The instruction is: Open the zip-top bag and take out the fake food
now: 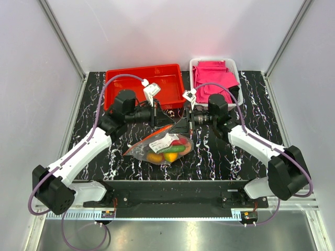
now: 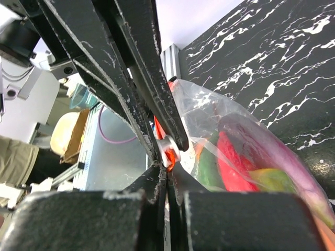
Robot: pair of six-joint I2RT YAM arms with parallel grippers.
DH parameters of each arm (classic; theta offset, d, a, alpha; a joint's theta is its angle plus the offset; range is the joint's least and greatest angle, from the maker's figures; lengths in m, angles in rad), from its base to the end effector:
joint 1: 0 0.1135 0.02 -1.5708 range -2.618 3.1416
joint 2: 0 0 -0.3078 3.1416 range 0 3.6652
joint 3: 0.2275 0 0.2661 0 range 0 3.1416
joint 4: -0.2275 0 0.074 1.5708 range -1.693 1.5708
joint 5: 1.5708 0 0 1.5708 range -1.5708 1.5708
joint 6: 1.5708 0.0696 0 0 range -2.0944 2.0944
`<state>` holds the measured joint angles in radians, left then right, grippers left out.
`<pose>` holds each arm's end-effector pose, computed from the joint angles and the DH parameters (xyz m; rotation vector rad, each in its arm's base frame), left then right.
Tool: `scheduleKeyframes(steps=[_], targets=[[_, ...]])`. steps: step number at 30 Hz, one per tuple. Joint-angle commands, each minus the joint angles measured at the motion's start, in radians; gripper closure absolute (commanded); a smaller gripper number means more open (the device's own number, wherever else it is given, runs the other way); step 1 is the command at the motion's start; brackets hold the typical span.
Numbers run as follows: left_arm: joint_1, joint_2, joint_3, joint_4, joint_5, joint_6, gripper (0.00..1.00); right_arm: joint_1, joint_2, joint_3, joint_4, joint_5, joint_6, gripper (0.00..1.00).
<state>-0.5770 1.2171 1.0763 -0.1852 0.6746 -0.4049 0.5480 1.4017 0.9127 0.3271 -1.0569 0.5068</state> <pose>0.2278 -0.2001 0.3842 0.6659 1.9279 -1.2809 0.2519 0.2247 0.3307 -0.9071 1.7372 1.6366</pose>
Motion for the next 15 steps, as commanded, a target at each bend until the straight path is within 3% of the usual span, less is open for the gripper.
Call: scheduleKeyframes(steps=[1, 9, 15], targets=[[0.008, -0.031, -0.024, 0.012, 0.034, 0.008, 1.00, 0.000, -0.073, -0.009, 0.053, 0.073, 0.019, 1.00], [0.049, -0.129, -0.114, 0.003, 0.052, -0.002, 1.00, -0.002, -0.141, -0.081, 0.108, 0.189, 0.076, 1.00], [0.074, -0.205, -0.141, -0.123, -0.015, -0.017, 1.00, -0.022, -0.135, -0.066, 0.102, 0.253, 0.104, 1.00]])
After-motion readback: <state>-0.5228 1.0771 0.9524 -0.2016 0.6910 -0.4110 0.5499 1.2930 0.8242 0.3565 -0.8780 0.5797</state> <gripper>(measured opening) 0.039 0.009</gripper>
